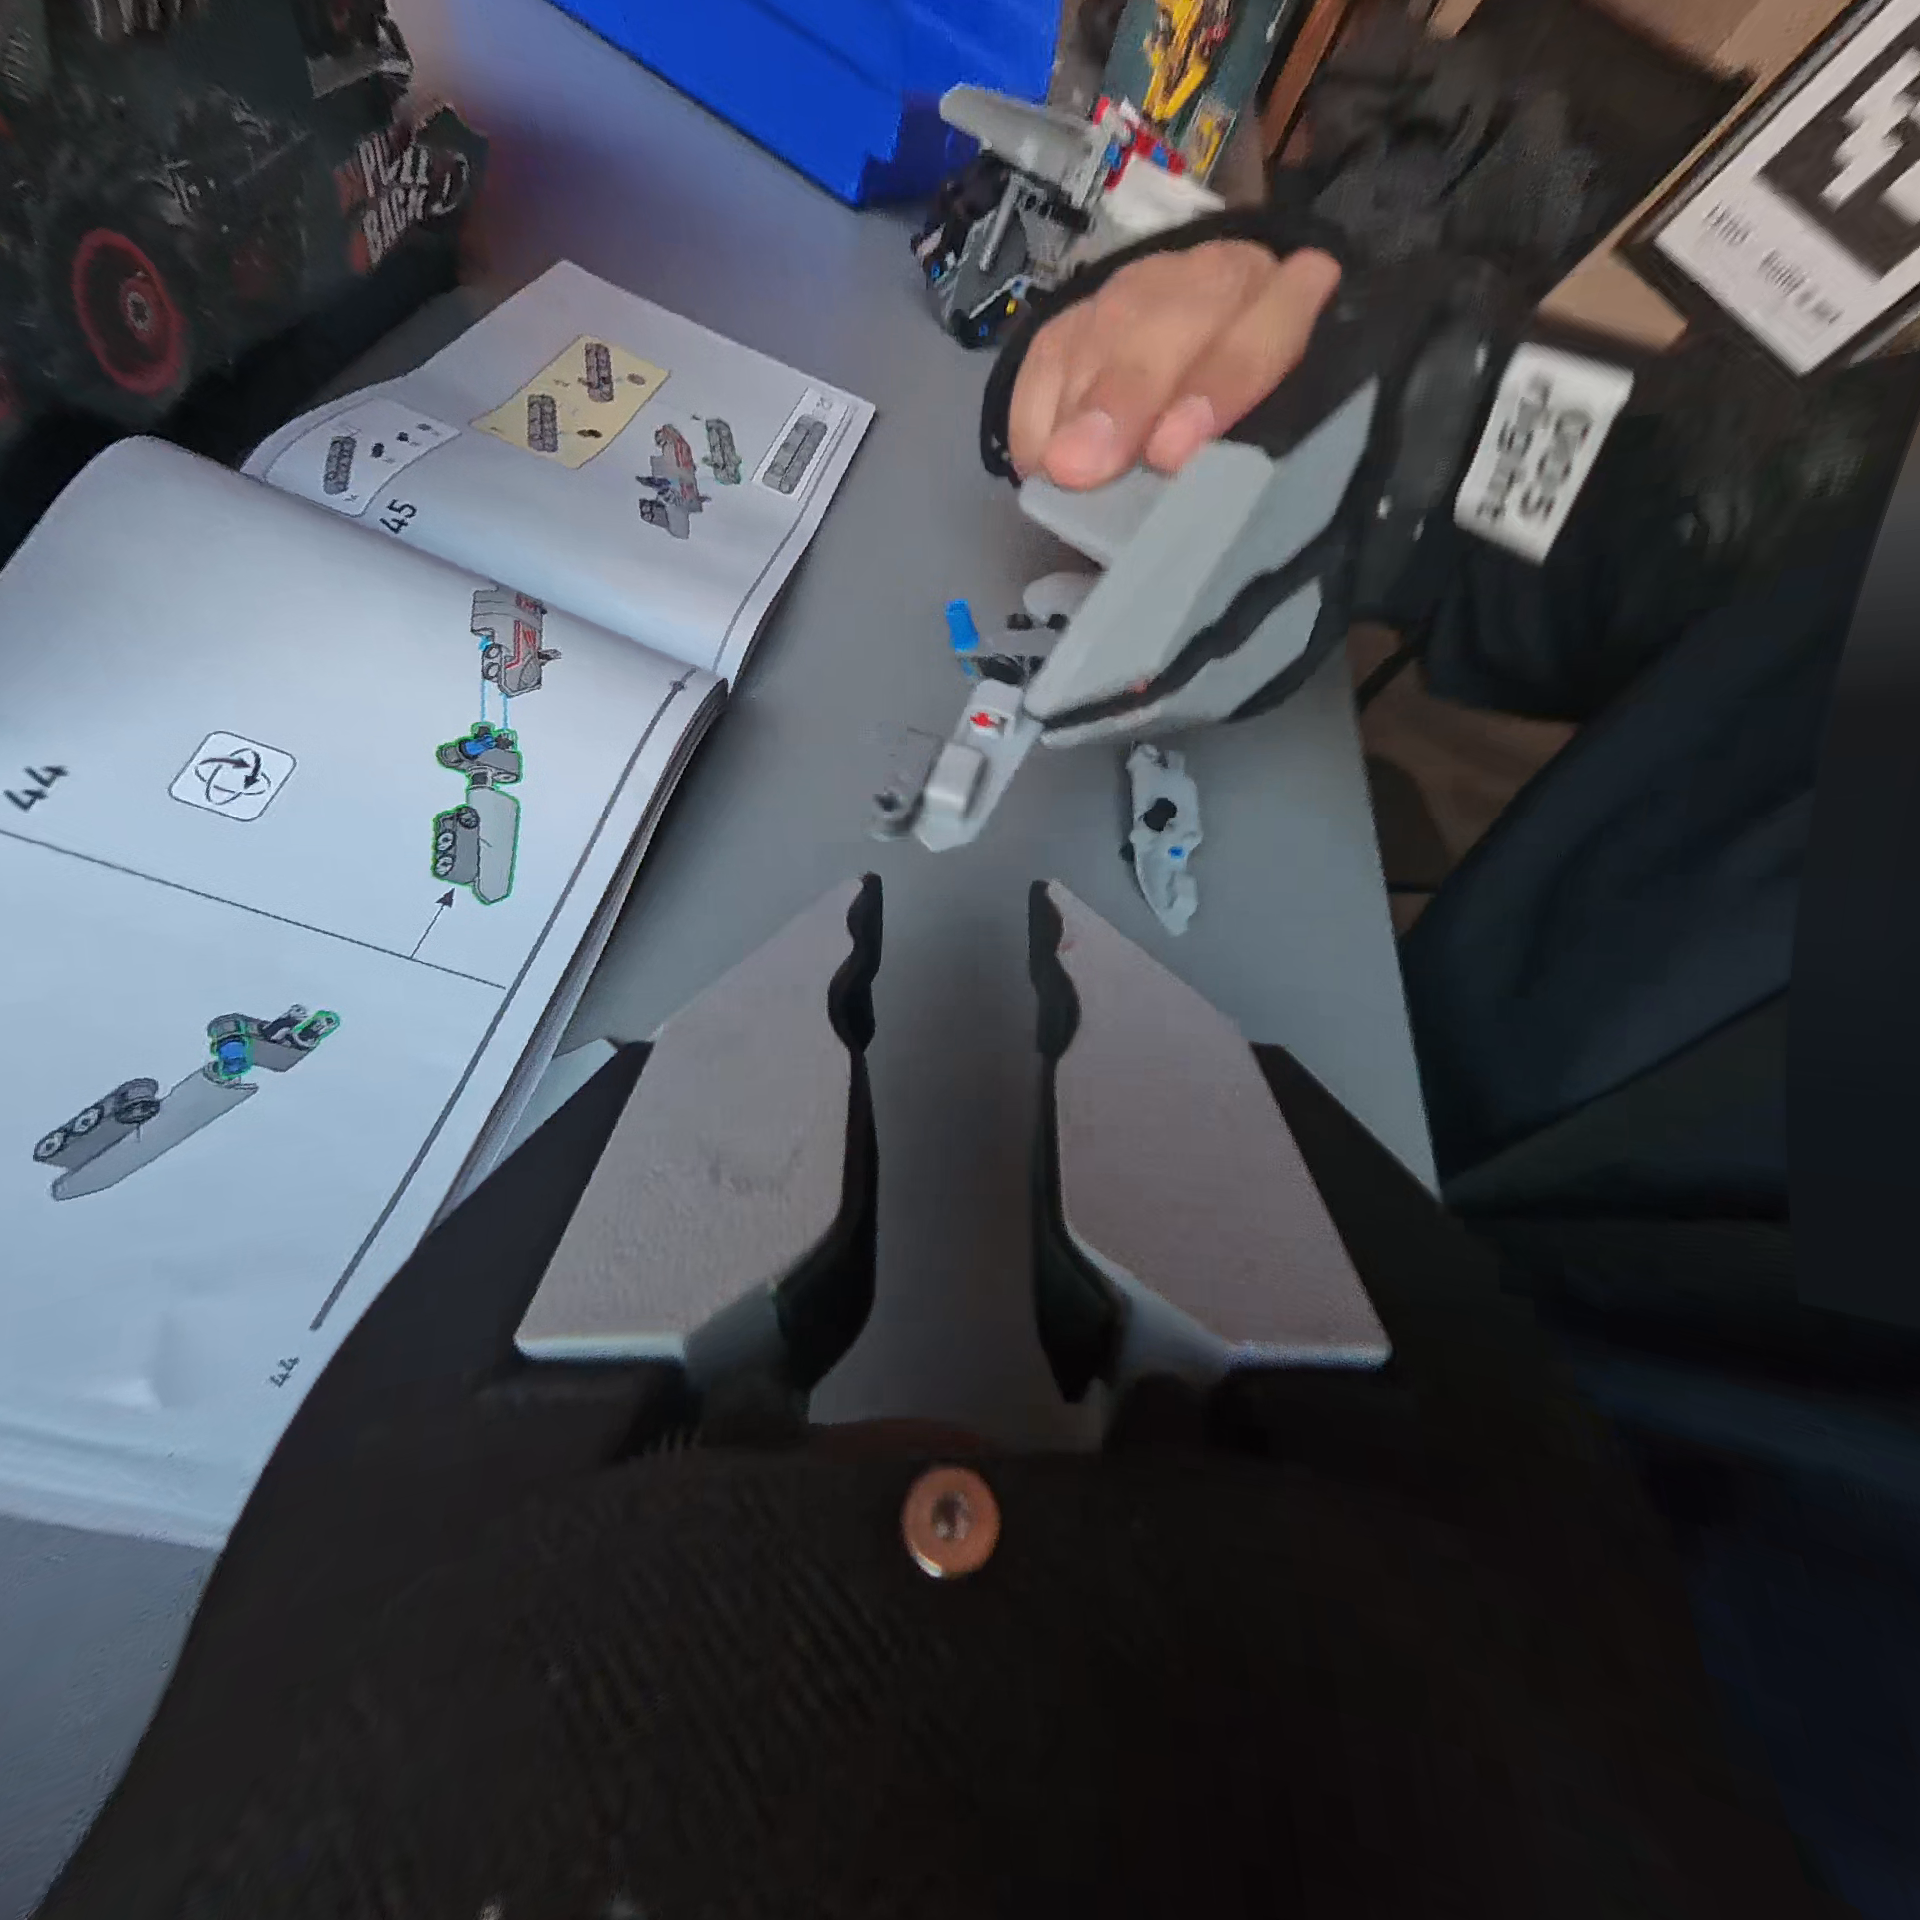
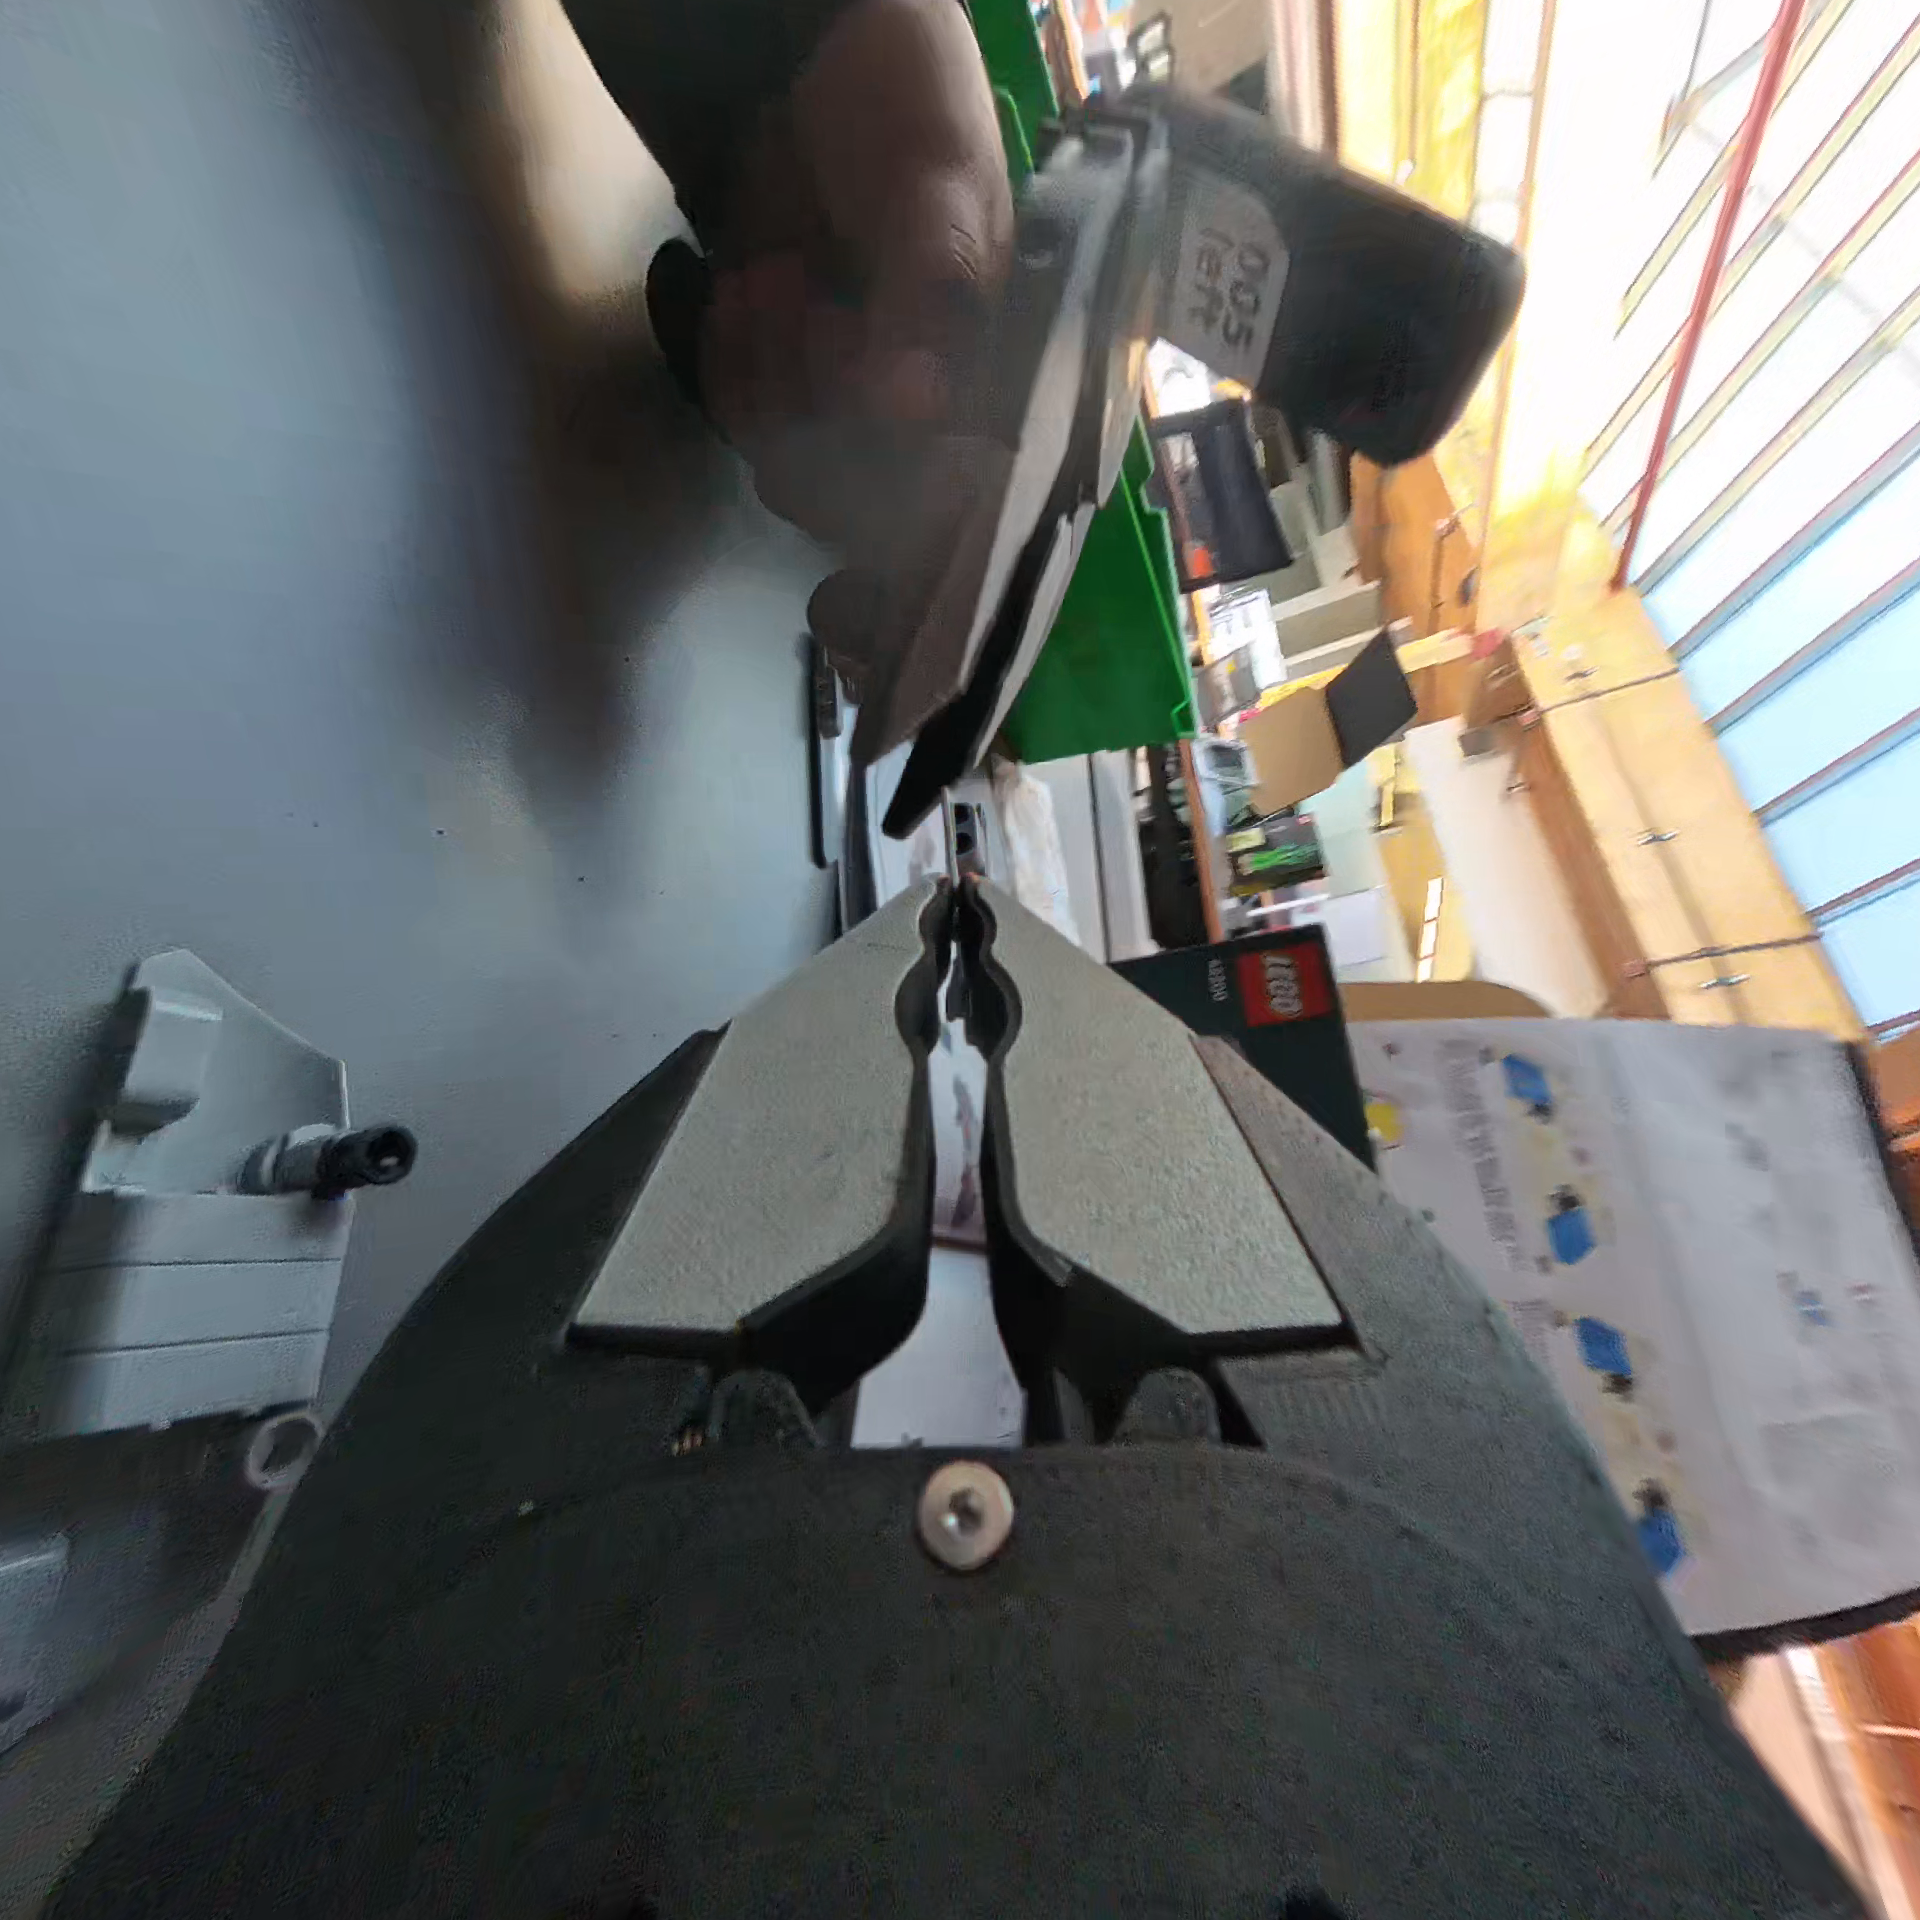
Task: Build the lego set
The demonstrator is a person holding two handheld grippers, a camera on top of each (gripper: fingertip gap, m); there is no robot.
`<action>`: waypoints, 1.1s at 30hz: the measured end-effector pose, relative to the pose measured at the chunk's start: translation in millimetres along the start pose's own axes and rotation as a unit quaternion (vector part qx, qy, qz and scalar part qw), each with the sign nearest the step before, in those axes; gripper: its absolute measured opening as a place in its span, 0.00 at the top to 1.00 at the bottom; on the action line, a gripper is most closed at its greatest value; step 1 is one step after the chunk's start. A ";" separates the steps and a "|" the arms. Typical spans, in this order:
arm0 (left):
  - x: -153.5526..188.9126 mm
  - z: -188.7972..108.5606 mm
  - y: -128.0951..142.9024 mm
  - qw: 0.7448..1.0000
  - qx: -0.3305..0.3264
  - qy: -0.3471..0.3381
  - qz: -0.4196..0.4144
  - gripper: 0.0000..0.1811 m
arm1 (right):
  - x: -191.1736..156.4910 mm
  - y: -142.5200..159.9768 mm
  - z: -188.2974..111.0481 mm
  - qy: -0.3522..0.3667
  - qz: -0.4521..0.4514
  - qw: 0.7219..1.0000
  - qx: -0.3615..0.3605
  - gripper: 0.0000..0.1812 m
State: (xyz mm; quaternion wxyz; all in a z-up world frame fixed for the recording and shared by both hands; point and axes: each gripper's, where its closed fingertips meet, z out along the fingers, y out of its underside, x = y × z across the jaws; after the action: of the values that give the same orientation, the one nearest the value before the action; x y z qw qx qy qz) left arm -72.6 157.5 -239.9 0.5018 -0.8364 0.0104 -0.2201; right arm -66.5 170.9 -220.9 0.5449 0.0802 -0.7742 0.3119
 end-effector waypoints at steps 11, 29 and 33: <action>1.5 -6.2 -8.9 0.999 0.030 0.012 -0.009 0.91 | -13.5 -6.5 5.5 0.013 -0.081 0.997 -0.006 1.00; -5.1 12.2 -0.2 0.993 -0.001 -0.058 0.099 1.00 | -36.7 20.5 23.2 -0.062 -0.028 0.996 -0.063 1.00; -5.1 14.0 0.6 0.989 -0.007 -0.076 0.127 1.00 | -39.3 21.7 22.7 -0.067 -0.033 0.995 -0.065 1.00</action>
State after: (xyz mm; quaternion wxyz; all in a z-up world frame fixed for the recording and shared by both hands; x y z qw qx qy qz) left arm -71.7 170.1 -247.8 0.5189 -0.8463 0.0796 -0.0903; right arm -79.1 166.6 -269.3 0.5057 0.0908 -0.8247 0.2364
